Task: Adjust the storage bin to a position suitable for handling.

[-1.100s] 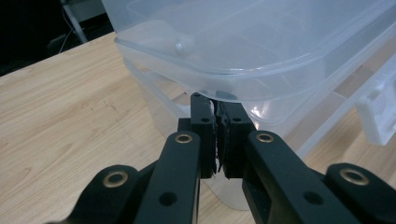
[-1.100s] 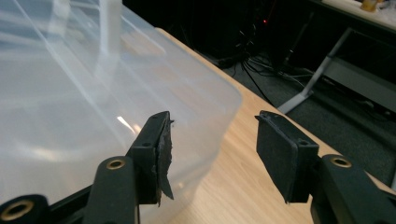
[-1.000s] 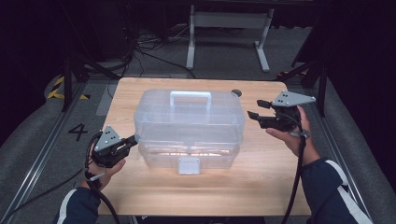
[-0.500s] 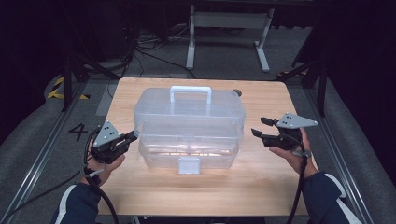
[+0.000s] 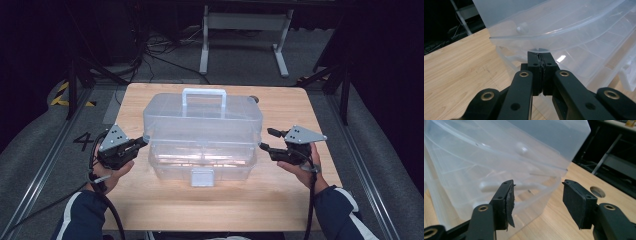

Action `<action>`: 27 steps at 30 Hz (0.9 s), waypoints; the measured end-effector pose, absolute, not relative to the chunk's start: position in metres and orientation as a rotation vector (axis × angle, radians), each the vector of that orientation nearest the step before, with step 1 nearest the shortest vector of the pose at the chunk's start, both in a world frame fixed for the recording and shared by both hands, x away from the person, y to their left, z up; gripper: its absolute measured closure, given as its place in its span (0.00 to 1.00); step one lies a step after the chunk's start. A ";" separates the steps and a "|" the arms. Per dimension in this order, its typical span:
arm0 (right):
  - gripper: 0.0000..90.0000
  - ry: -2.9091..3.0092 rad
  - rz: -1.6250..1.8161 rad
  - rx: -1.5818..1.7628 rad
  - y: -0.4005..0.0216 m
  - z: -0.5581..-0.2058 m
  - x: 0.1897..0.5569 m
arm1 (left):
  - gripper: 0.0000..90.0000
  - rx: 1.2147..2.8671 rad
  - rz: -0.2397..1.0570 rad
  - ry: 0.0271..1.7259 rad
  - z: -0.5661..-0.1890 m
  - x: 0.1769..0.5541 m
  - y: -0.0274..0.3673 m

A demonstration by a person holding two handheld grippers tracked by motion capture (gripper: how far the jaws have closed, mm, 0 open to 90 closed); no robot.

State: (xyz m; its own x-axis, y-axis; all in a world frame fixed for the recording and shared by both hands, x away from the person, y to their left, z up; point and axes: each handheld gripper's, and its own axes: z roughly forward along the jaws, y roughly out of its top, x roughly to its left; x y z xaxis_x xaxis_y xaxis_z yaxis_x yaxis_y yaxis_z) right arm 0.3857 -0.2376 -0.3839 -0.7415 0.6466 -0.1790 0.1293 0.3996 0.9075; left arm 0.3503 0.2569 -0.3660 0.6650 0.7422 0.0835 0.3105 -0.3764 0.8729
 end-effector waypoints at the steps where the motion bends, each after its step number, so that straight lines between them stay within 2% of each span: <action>1: 0.49 2.138 1.326 0.656 -0.234 -0.383 0.385 | 0.98 1.965 0.596 0.822 -0.366 0.350 0.256; 13: 0.53 2.013 1.360 0.614 -0.221 -0.375 0.381 | 0.96 1.948 0.625 0.829 -0.362 0.347 0.258; 21: 0.68 1.922 1.385 0.608 -0.215 -0.370 0.379 | 0.93 1.953 0.682 0.845 -0.362 0.335 0.264; 27: 0.72 1.870 1.363 0.620 -0.211 -0.365 0.380 | 0.89 1.966 0.684 0.881 -0.372 0.332 0.277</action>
State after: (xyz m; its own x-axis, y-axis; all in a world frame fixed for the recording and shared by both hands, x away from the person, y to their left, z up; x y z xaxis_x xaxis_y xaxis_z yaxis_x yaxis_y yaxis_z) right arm 0.3797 -0.2105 -0.3652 -0.6180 0.7367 -0.2745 -0.0358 0.3224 0.9459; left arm 0.3324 0.2771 -0.3720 0.6013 0.7883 0.1301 0.3216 -0.3878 0.8638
